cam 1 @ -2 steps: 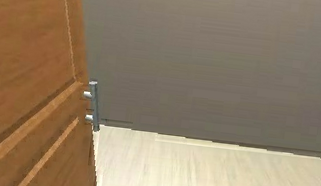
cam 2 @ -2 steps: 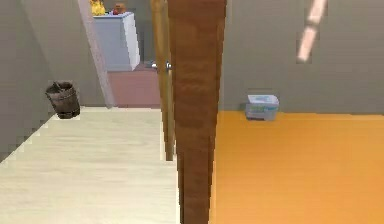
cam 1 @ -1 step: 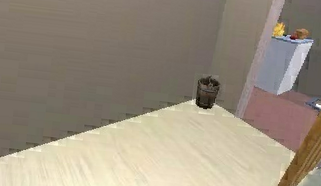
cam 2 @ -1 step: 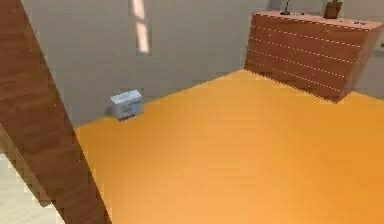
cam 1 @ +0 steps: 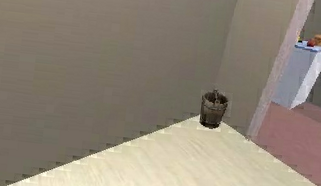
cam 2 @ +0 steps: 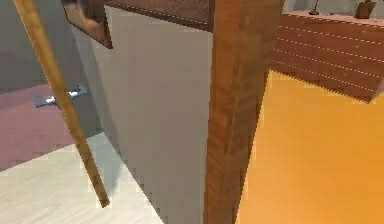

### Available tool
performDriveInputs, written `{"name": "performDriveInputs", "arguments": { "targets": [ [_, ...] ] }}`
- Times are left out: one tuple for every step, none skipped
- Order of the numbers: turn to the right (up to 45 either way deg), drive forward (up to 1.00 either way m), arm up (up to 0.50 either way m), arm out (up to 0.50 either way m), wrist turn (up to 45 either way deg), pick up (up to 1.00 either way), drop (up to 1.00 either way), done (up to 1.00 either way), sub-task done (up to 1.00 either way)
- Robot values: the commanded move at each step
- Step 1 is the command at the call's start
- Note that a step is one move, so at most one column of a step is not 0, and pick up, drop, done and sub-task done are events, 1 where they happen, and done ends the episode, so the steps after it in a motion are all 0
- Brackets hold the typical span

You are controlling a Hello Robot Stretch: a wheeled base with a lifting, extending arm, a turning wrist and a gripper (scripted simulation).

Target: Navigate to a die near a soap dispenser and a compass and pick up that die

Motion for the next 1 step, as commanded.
{"name": "performDriveInputs", "arguments": {
  "targets": [
    [33.0, 0.0, 0.0, 0.0, 0.0, 0.0, 0.0, 0.0, 0.0]
  ]
}}
